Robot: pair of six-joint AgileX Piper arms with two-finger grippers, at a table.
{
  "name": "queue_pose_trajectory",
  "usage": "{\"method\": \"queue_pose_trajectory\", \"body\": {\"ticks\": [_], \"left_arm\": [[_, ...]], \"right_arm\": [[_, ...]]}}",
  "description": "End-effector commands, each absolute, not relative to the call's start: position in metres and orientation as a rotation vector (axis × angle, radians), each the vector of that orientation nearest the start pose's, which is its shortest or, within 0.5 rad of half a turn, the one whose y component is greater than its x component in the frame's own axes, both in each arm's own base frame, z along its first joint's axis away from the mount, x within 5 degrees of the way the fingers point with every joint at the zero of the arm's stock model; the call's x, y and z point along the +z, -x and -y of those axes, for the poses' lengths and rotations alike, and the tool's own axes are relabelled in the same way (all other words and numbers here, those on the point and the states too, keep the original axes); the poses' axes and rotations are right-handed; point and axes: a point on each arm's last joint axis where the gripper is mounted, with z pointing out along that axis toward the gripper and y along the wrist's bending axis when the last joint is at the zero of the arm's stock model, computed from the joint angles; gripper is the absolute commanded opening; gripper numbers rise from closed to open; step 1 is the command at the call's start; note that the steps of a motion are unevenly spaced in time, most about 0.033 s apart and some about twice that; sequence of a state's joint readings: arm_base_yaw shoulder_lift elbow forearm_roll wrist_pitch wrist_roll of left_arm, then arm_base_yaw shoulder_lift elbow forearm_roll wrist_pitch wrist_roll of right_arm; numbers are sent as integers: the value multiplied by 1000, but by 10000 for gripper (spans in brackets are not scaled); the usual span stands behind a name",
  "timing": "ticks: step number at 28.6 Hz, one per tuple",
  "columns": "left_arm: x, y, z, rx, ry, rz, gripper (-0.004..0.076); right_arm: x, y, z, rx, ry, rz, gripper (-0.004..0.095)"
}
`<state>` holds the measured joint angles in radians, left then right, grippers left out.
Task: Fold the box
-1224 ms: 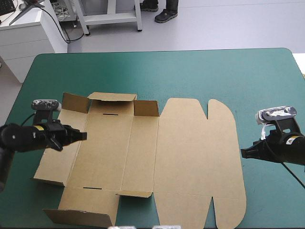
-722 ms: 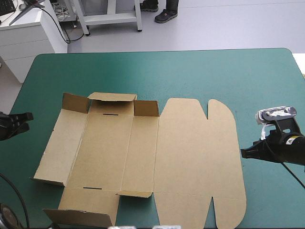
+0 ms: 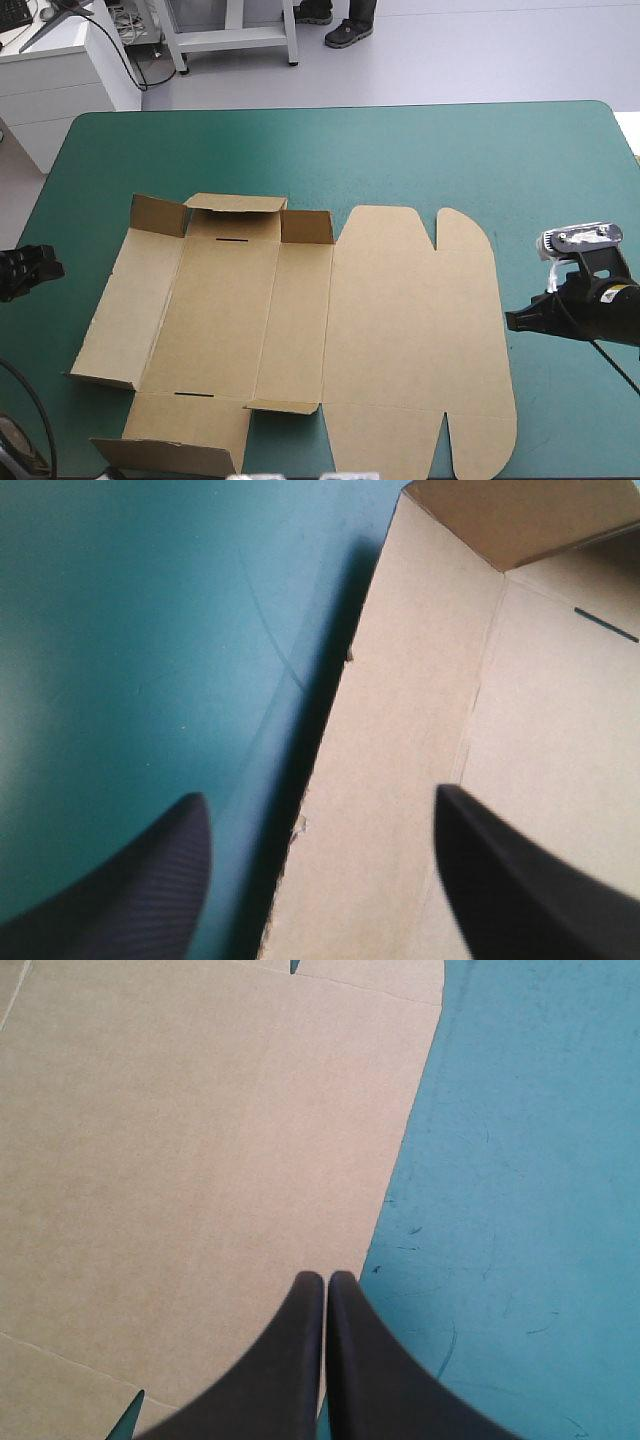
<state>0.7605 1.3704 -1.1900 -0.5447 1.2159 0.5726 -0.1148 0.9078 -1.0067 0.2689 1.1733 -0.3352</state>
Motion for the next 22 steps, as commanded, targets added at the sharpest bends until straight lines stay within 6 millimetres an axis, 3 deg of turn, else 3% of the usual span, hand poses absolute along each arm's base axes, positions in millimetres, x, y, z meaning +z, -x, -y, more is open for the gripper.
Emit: {"method": "queue_pose_trajectory", "body": {"ticks": [1, 7, 15, 22], "left_arm": [[341, -221, -144, -364, 375, -2508, 664], [312, -223, -142, -509, 261, -2612, 651], [244, -207, -128, -703, 171, -2751, 651], [212, -202, -125, -756, 252, -2789, 651]], "right_arm": [[373, -152, -5, 167, 222, -2432, -4], [373, -152, -5, 159, 238, -2430, -4], [373, -153, -5, 157, 246, -2430, -4], [373, -153, -5, 157, 246, -2431, -4]]}}
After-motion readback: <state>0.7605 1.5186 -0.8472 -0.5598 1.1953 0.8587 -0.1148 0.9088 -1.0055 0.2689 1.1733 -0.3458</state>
